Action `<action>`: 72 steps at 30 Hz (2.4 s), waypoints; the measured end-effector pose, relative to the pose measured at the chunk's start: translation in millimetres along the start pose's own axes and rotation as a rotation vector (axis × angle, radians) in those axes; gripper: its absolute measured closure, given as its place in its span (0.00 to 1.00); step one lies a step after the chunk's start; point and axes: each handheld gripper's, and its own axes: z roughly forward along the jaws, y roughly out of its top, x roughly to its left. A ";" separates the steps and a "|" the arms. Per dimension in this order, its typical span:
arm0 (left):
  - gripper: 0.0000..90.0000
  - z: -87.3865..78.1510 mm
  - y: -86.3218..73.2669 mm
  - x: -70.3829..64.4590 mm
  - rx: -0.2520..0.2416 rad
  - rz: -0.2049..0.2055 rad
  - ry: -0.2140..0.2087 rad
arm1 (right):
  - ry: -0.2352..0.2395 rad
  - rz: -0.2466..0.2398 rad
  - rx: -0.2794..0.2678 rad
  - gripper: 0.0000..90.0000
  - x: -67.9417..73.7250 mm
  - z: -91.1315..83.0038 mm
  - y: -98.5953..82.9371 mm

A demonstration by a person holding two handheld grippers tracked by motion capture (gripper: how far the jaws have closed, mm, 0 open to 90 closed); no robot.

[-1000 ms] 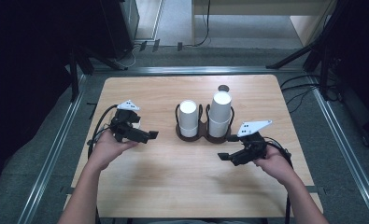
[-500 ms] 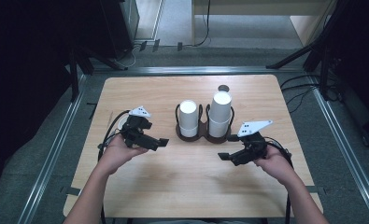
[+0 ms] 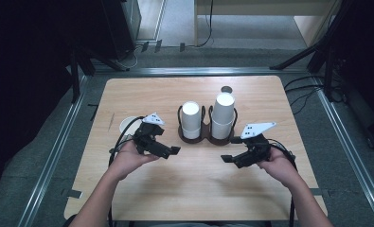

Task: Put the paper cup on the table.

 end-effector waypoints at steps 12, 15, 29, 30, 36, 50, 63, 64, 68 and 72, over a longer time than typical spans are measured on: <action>0.01 15.2 -0.5 -13.9 0.028 0.026 -0.033 | -0.001 -0.010 0.005 0.24 1.3 0.8 -0.5; 0.01 18.3 0.0 -16.4 0.029 0.034 -0.043 | -0.001 -0.013 0.007 0.24 1.6 1.0 -0.8; 0.01 29.5 1.6 -30.4 0.026 0.060 -0.059 | 0.003 -0.027 0.017 0.24 4.1 4.9 -1.1; 0.01 30.4 1.6 -30.8 0.028 0.061 -0.058 | 0.003 -0.028 0.018 0.24 4.4 5.2 -1.2; 0.00 35.0 2.3 -33.3 0.029 0.057 -0.062 | 0.010 -0.036 0.035 0.24 6.8 9.8 -1.5; 0.01 42.8 1.0 -38.8 0.034 0.062 -0.061 | 0.016 -0.049 0.042 0.24 8.7 12.6 -1.5; 0.01 44.0 0.1 -38.8 0.027 0.062 -0.046 | 0.015 -0.048 0.040 0.24 8.2 11.8 -1.8; 0.01 43.8 0.1 -38.6 0.029 0.063 -0.045 | 0.015 -0.047 0.041 0.24 8.4 11.7 -1.7; 0.01 43.8 0.1 -38.5 0.027 0.062 -0.042 | 0.015 -0.047 0.041 0.24 8.3 11.7 -1.7; 0.01 43.7 0.1 -38.3 0.024 0.061 -0.038 | 0.013 -0.049 0.039 0.24 8.1 11.6 -1.7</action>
